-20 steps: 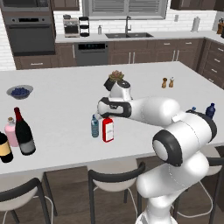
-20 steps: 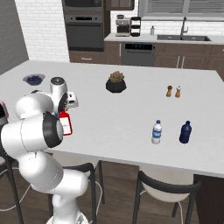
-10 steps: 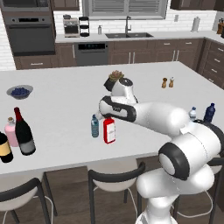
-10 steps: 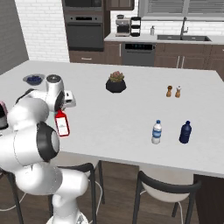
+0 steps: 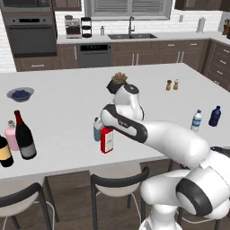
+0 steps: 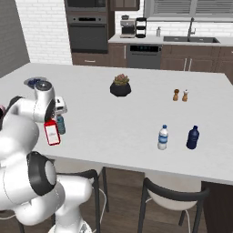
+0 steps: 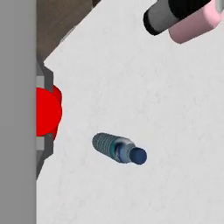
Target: Move the plastic bottles in the middle to the plastics group, and the glass bottles in the middle to the glass group.
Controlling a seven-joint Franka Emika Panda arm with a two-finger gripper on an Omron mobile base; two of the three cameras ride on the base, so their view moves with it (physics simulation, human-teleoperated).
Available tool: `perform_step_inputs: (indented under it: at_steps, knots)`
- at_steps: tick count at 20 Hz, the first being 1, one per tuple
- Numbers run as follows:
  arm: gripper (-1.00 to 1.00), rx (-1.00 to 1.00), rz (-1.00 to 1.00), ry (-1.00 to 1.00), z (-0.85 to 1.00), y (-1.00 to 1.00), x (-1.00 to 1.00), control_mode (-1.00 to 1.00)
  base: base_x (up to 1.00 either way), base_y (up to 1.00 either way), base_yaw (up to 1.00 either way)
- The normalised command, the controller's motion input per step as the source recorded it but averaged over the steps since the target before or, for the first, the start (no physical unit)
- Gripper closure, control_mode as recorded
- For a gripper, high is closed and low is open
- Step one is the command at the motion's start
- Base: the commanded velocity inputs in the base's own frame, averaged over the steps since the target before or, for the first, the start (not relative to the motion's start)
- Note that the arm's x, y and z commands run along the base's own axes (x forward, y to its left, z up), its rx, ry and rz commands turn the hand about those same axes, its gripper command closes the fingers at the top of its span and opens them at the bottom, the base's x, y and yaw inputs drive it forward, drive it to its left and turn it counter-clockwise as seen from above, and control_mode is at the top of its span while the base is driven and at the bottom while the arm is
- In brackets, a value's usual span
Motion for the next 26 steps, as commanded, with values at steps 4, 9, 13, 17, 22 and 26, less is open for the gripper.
perform_step_inputs:
  at_steps: [4,9,13,17,22,26]
  knots:
    - [1.0,0.06,0.22,-0.05,0.02,0.83,-0.03,-1.0,0.0,0.0,0.0]
    - [1.0,0.06,0.21,-0.05,0.08,0.86,0.0,-1.0,0.0,0.0,0.0]
    - [1.0,0.01,0.17,0.0,0.01,0.82,0.01,-1.0,0.0,0.0,0.0]
    - [1.0,0.0,0.12,0.0,0.01,0.75,0.04,-1.0,0.0,0.0,0.0]
    - [1.0,0.0,0.05,0.0,0.06,0.44,0.07,-1.0,0.0,0.0,0.0]
    - [1.0,-0.03,0.0,0.0,0.0,0.19,0.21,-1.0,0.0,0.0,0.0]
